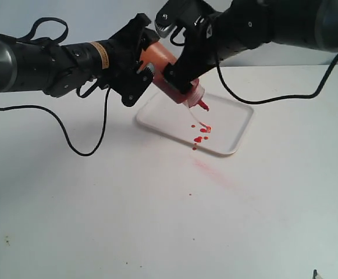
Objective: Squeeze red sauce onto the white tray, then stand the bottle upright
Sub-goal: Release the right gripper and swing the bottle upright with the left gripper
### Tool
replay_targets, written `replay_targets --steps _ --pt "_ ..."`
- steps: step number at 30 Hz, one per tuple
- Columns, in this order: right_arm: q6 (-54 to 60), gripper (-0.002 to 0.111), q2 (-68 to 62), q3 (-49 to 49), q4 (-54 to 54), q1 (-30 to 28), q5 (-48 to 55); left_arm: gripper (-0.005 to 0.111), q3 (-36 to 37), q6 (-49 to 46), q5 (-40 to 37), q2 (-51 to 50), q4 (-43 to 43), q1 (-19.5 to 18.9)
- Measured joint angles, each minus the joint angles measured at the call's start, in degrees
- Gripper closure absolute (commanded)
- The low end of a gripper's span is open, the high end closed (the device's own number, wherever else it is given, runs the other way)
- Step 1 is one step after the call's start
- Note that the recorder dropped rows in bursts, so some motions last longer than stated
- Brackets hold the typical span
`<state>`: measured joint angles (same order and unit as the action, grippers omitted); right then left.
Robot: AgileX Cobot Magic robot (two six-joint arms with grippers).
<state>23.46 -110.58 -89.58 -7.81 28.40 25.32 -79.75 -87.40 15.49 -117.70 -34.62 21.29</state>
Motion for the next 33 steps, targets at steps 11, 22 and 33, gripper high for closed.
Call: replay_targets --steps 11,22,33 --pt "-29.93 0.108 9.58 3.89 -20.9 0.86 13.93 0.107 0.0 0.24 -3.95 -0.49 8.64 -1.15" --pt "-51.16 0.108 32.4 37.46 -32.36 -5.21 -14.51 0.107 5.26 3.64 -3.45 -0.49 29.62 -1.25" --pt "-55.58 0.108 33.7 58.8 -30.24 -14.87 -41.88 0.107 9.41 26.41 -0.24 -0.49 31.28 -1.25"
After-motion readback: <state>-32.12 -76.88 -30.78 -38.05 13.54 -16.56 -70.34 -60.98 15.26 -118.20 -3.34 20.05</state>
